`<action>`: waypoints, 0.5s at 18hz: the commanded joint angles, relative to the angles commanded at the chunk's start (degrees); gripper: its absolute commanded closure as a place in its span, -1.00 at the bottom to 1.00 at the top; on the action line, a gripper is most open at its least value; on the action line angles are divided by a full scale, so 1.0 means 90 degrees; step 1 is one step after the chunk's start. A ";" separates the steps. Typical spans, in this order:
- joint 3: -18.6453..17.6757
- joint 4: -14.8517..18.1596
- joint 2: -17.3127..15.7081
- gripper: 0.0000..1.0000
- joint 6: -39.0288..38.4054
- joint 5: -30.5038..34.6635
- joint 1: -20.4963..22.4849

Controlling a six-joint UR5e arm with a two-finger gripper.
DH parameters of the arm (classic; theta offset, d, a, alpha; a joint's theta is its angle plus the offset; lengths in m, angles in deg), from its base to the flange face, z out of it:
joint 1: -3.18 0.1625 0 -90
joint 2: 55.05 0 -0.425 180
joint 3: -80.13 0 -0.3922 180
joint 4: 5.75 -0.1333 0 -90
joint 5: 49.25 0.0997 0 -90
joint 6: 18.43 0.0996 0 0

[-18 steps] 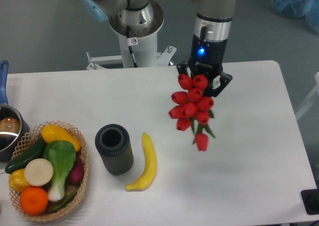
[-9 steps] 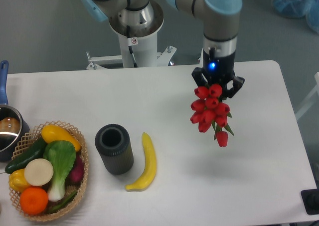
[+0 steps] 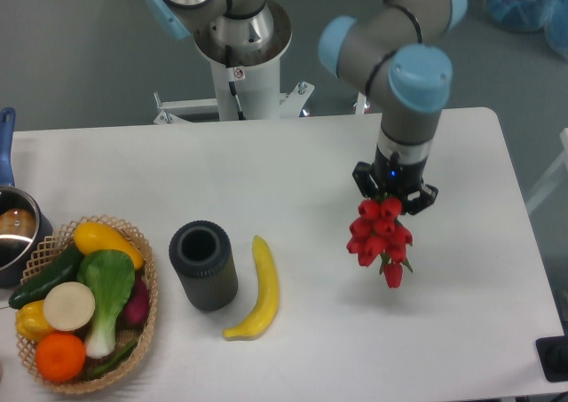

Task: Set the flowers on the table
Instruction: 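Carry the red tulips away from the banana and lower toward the table, then lay the tulips on the table and open the gripper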

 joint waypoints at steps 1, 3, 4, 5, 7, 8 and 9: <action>0.0020 0.0000 0.0078 0.30 0.0000 0.0000 -0.0010; 0.0049 -0.0020 0.0215 0.30 -0.0010 0.0000 0.0000; 0.0078 -0.0029 0.0284 0.30 0.0000 0.0000 0.0000; 0.0117 -0.0039 0.0352 0.30 0.0000 -0.0010 0.0010; 0.0156 -0.0088 0.0508 0.30 0.0000 -0.0039 0.0020; 0.0205 -0.0127 0.0577 0.30 0.0000 -0.0087 0.0010; 0.0234 -0.0156 0.0597 0.29 0.0000 -0.0136 0.0010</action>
